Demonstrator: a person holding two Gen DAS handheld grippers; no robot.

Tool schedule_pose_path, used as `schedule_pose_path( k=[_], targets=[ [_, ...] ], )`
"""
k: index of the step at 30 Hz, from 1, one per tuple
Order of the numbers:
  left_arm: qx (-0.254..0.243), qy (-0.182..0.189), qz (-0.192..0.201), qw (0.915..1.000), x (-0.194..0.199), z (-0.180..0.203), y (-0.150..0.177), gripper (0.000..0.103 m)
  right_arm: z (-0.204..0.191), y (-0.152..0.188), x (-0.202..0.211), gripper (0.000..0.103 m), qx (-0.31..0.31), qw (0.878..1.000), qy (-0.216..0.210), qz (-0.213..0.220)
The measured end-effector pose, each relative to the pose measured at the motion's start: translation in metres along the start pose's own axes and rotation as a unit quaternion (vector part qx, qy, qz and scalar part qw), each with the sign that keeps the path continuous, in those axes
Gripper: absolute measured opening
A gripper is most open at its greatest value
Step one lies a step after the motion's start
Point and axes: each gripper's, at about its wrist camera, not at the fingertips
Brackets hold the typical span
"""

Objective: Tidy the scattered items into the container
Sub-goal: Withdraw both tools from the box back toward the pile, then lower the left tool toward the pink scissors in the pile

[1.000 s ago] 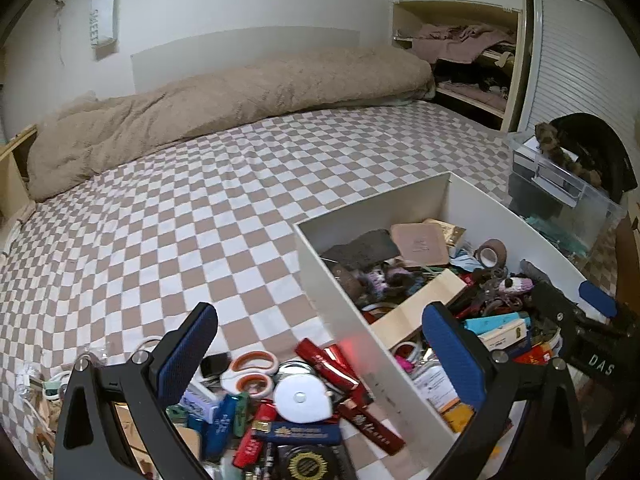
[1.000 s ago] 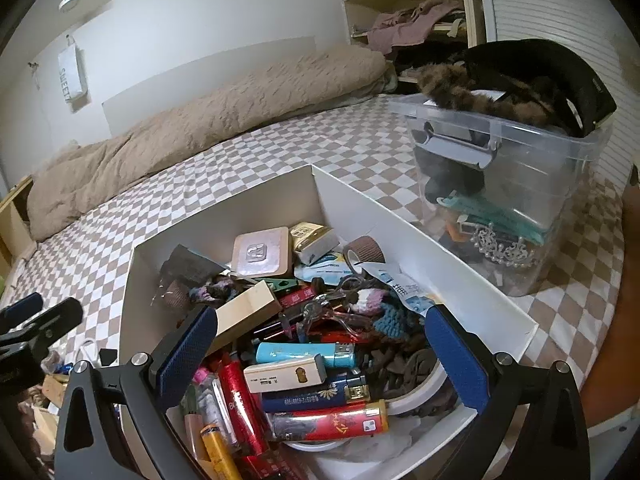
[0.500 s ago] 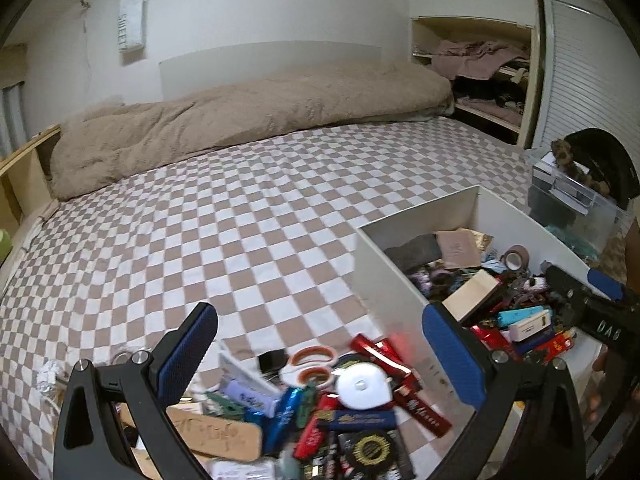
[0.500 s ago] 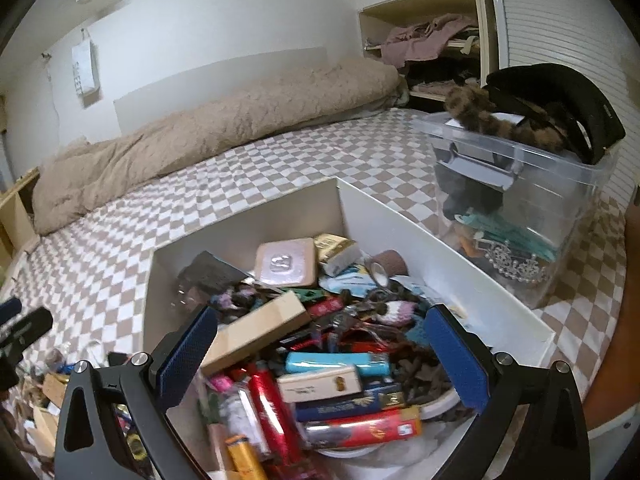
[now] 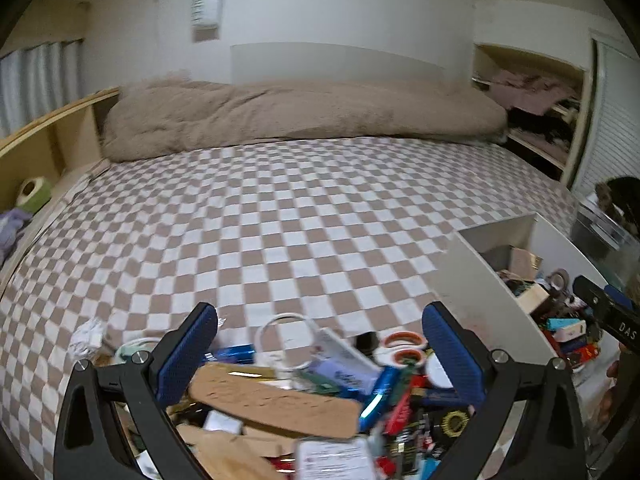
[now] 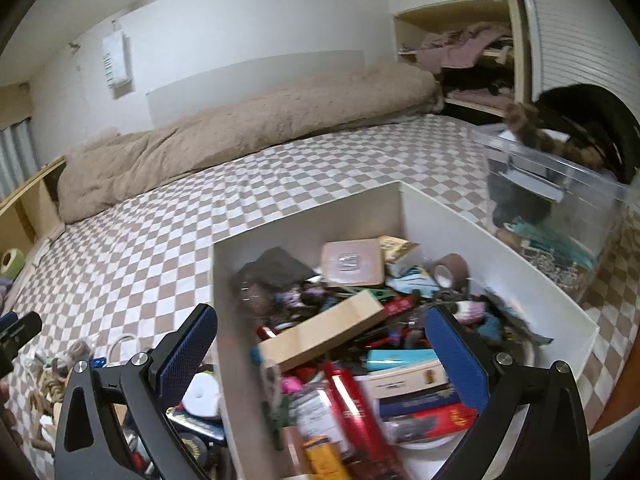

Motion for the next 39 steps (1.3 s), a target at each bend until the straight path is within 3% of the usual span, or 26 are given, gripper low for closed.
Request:
schedule_pose_path(
  k=[8,16,31,39],
  targets=[
    [0.052,-0.014,0.009,0.9985,0.018,-0.052,0.014,0.103,-0.039,0.007,0.006,0.103,0.053,0.998,0.007,0.014],
    [0.059,-0.044,0.002,0.9973,0.025,-0.079,0.034,0.103,-0.065,0.012,0.014,0.103,0.079,0.997,-0.006,0.019],
    [0.077,-0.076,-0.026,0.9938,0.027,-0.114,0.074,0.103,-0.120,0.042,0.011,0.103,0.142,0.987,-0.069,-0.004],
    [0.079,-0.062,-0.062,0.9929,0.020,-0.120,0.100,0.103,-0.144,0.062,0.005,0.103,0.174,0.980,-0.098,-0.020]
  ],
)
Point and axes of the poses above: each gripper's, at about its wrist camera, not at the fingertips, and x roughly against the way its jaws point, z to its right, y to its underside, and after that the axes turned 8 degrees about y, right-handed
